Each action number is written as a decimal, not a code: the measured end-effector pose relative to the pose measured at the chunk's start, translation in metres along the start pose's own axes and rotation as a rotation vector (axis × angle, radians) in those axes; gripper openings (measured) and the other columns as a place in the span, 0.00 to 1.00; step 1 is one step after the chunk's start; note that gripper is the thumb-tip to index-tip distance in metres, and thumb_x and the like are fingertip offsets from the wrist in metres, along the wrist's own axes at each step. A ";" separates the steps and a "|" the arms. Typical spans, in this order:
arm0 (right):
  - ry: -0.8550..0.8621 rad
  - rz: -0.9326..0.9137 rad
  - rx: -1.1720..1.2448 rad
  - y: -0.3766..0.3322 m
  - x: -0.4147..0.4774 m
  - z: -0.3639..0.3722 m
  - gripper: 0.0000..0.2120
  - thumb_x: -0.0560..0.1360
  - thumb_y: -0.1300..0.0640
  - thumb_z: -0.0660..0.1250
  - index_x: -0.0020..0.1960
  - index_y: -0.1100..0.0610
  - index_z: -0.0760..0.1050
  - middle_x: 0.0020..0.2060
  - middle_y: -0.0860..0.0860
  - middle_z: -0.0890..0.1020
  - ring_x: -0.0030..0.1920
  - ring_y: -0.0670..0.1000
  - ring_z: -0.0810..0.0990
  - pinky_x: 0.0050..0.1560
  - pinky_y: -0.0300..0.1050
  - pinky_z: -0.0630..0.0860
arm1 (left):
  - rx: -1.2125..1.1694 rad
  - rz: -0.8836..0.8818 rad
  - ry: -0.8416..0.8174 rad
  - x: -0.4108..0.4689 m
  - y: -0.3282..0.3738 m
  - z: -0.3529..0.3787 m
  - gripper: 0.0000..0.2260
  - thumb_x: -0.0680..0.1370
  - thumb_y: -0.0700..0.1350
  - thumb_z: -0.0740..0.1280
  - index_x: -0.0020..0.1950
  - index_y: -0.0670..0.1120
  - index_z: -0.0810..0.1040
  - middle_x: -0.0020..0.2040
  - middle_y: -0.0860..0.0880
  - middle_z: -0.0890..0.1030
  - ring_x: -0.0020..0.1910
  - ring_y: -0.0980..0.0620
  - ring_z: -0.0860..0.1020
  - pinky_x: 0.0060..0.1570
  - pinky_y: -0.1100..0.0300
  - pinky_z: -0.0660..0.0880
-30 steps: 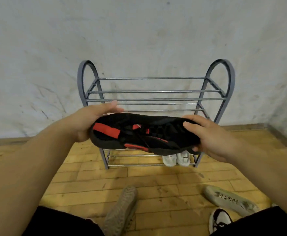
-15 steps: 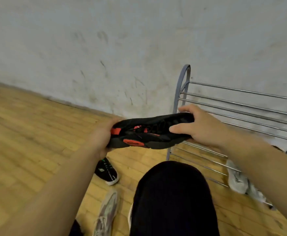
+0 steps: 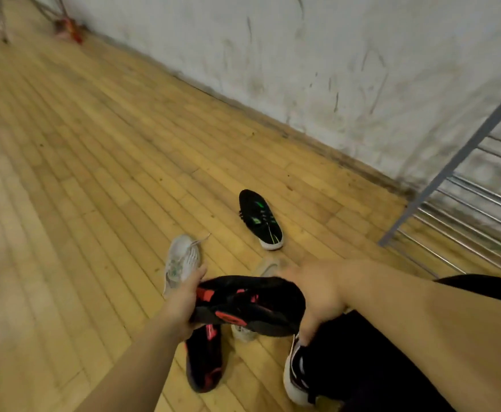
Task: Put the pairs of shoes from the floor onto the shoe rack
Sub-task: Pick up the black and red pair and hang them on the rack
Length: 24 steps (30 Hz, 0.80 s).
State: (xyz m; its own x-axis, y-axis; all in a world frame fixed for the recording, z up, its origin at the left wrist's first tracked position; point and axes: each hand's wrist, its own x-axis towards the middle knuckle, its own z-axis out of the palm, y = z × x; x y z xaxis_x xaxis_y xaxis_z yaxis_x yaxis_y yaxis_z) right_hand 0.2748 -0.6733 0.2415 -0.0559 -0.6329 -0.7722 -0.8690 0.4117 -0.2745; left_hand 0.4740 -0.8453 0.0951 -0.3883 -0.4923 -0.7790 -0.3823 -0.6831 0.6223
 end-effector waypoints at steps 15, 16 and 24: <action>0.044 0.222 -0.173 0.025 0.060 -0.005 0.51 0.60 0.37 0.80 0.76 0.47 0.62 0.59 0.48 0.80 0.55 0.55 0.80 0.55 0.54 0.81 | 0.895 0.139 0.072 0.057 -0.141 -0.071 0.38 0.82 0.43 0.67 0.83 0.62 0.49 0.73 0.46 0.76 0.59 0.48 0.79 0.53 0.60 0.76; 0.027 0.239 -0.157 0.027 0.060 -0.005 0.51 0.60 0.37 0.81 0.76 0.48 0.62 0.59 0.48 0.80 0.55 0.55 0.80 0.55 0.53 0.81 | 0.920 0.156 0.081 0.058 -0.142 -0.069 0.38 0.82 0.40 0.66 0.84 0.61 0.50 0.74 0.47 0.76 0.63 0.47 0.79 0.54 0.60 0.76; 0.077 0.305 -0.048 0.028 0.032 -0.034 0.49 0.64 0.40 0.81 0.77 0.49 0.60 0.65 0.50 0.77 0.59 0.57 0.78 0.58 0.52 0.78 | 0.612 0.334 0.110 0.040 -0.084 -0.018 0.29 0.84 0.45 0.65 0.83 0.59 0.59 0.76 0.51 0.72 0.67 0.49 0.76 0.61 0.54 0.77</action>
State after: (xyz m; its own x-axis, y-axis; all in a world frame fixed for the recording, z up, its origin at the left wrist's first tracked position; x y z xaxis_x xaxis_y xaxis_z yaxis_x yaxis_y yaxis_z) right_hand 0.2319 -0.7044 0.2281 -0.3530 -0.5338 -0.7684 -0.8285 0.5599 -0.0083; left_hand 0.5063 -0.8170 0.0103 -0.4928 -0.6963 -0.5219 -0.6729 -0.0754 0.7359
